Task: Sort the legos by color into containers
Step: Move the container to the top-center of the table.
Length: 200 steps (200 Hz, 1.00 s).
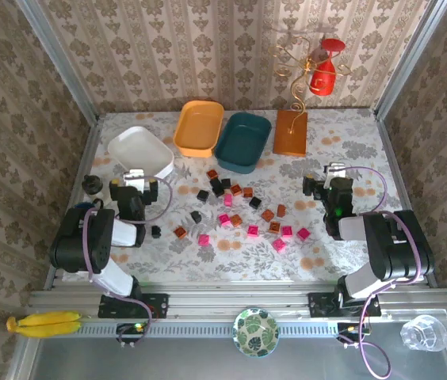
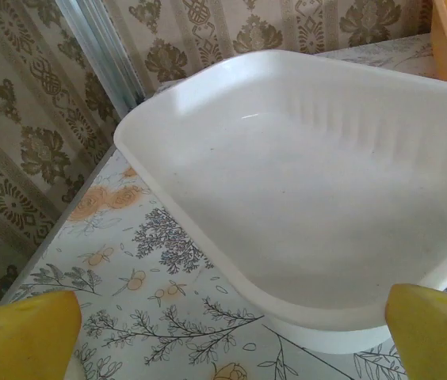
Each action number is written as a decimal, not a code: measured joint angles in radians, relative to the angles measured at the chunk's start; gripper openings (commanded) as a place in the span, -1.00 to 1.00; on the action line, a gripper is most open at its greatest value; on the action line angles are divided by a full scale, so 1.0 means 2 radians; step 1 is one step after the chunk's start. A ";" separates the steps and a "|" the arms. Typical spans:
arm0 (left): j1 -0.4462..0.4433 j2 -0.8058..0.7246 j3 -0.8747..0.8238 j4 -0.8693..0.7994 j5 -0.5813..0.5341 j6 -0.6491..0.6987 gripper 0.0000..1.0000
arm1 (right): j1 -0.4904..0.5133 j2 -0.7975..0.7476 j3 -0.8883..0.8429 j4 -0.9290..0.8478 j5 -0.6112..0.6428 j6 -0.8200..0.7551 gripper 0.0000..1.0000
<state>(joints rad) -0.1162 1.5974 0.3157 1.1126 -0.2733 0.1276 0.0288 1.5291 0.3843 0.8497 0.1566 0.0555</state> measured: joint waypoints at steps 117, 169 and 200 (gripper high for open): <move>0.000 -0.001 0.001 -0.018 0.002 -0.001 1.00 | 0.000 0.000 0.000 0.000 0.000 0.000 1.00; 0.023 -0.003 0.016 -0.047 0.006 -0.019 1.00 | 0.000 0.000 0.000 0.000 0.000 0.000 1.00; 0.023 -0.003 0.016 -0.052 0.007 -0.023 1.00 | 0.000 0.000 0.000 0.000 0.000 0.000 1.00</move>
<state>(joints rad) -0.0711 1.5921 0.3485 1.0080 -0.2584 0.0822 0.0288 1.5291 0.3843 0.8497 0.1570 0.0555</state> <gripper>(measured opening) 0.999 0.999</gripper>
